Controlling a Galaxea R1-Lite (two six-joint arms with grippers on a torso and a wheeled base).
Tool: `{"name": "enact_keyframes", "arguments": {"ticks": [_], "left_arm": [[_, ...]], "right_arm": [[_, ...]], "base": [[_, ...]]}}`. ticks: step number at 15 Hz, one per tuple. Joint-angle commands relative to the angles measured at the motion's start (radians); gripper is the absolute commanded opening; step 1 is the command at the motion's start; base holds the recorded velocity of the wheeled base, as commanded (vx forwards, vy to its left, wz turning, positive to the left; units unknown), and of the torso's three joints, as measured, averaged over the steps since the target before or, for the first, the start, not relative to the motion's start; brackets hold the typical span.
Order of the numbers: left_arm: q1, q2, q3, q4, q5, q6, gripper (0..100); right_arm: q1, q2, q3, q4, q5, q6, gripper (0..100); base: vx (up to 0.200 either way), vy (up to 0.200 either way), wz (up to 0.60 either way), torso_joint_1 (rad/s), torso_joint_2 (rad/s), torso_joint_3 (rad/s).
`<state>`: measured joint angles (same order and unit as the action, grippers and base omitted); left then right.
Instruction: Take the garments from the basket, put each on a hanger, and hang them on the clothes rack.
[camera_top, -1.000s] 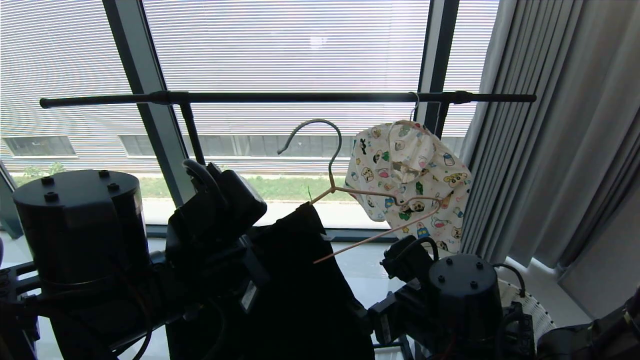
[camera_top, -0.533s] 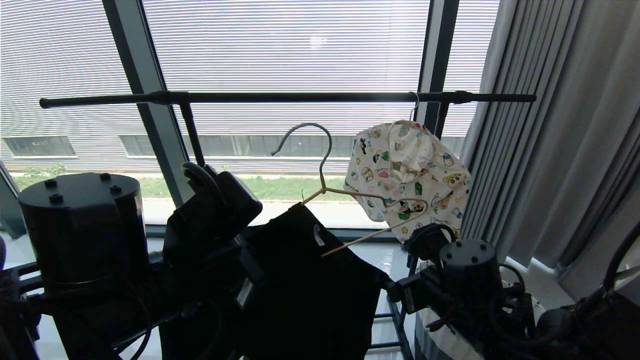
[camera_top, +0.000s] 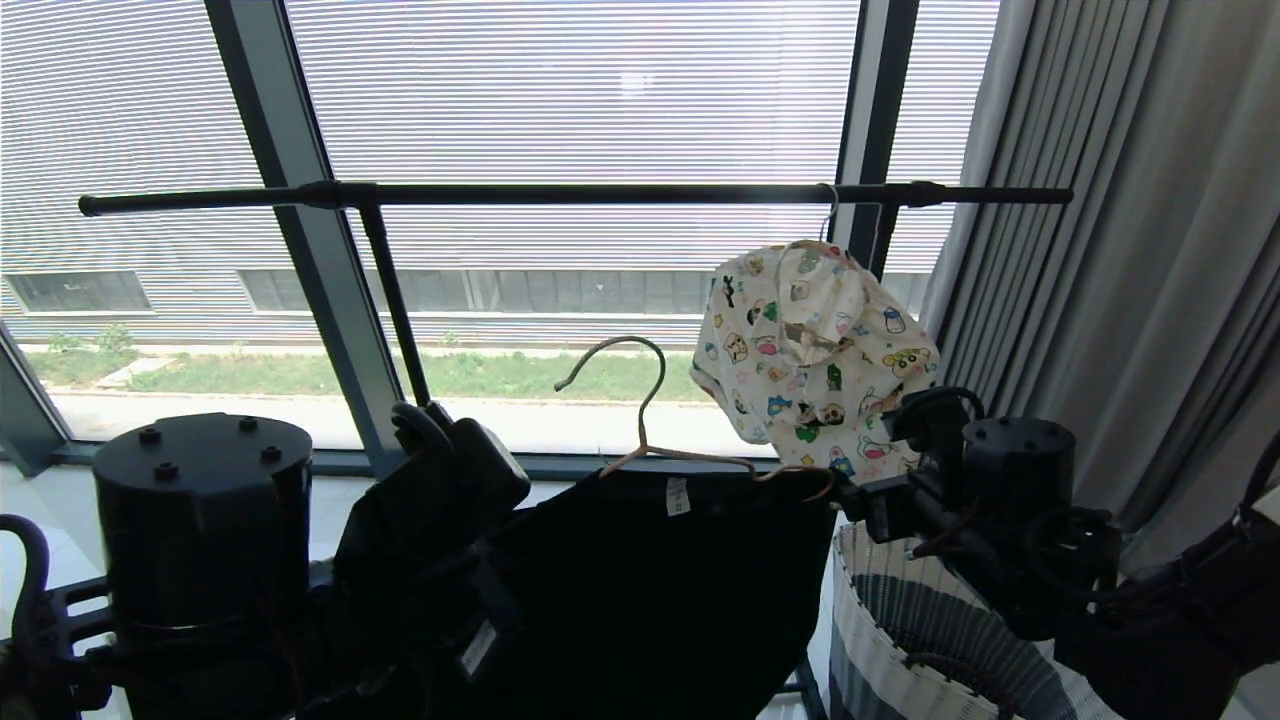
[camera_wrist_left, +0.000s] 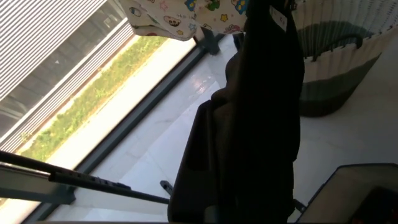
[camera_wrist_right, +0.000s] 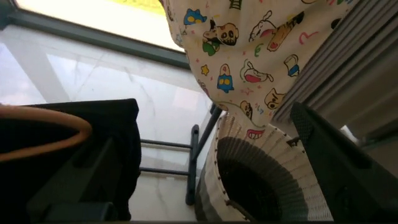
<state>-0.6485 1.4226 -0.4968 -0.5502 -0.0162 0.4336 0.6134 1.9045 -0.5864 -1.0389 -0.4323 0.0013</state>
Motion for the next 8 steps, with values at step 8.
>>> {"name": "enact_keyframes", "arguments": {"ticks": [8], "left_arm": [[0.001, 0.136, 0.018, 0.000, 0.065, -0.006, 0]], "right_arm": [[-0.030, -0.242, 0.008, 0.135, 0.139, -0.075, 100]], "base": [[0.000, 0.000, 0.00, 0.000, 0.00, 0.000]]}}
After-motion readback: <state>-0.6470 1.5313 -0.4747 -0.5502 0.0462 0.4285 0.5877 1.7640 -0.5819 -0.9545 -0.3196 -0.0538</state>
